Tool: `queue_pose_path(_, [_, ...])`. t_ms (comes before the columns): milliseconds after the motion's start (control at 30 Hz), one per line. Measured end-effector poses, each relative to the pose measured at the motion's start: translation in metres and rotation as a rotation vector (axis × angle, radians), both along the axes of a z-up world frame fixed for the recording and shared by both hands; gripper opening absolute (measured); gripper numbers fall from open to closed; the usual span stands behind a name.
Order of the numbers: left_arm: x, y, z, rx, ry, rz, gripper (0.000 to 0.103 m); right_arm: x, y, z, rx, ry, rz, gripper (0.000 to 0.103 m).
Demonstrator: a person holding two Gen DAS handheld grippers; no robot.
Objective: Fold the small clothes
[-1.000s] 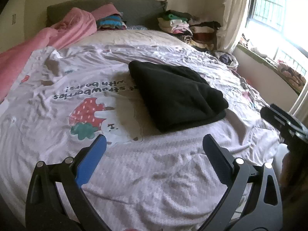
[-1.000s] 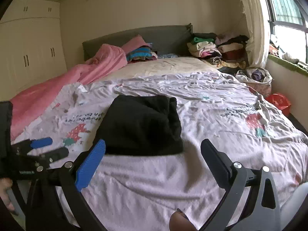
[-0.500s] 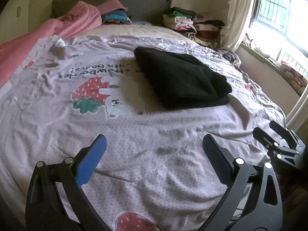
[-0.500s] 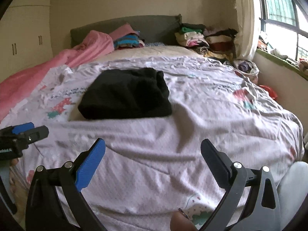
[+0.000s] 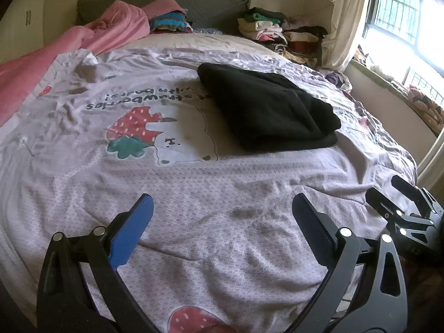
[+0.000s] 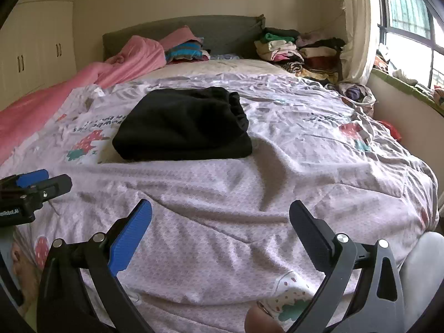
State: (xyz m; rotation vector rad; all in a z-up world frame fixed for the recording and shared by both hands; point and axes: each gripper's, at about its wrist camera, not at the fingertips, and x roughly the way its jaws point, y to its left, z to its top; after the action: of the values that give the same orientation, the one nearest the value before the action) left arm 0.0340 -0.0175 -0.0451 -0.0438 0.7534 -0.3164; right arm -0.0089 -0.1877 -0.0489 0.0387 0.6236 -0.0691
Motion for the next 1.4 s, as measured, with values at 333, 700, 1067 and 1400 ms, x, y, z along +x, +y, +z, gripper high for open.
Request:
queue_pose_path(333, [-0.0005, -0.0005, 0.0018, 0.014, -0.004, 0.012, 0.094, -0.0004, -0.0022, 0.0009, 0.003, -0.002, -0.009, 0.099])
queue_pose_path(700, [-0.0002, -0.0015, 0.0020, 0.028, -0.002, 0.021, 0.094, -0.0004, -0.0024, 0.0011, 0.002, 0.000, -0.007, 0.099])
queue_pose_path(1067, [-0.0003, -0.0017, 0.0025, 0.032, 0.002, 0.022, 0.094, -0.0014, 0.0012, -0.0005, -0.004, 0.001, -0.003, 0.099])
queue_pose_path(1400, [-0.0001, -0.0017, 0.0022, 0.034, 0.004, 0.024, 0.094, -0.0019, 0.0037, 0.0004, -0.013, 0.003, 0.002, 0.099])
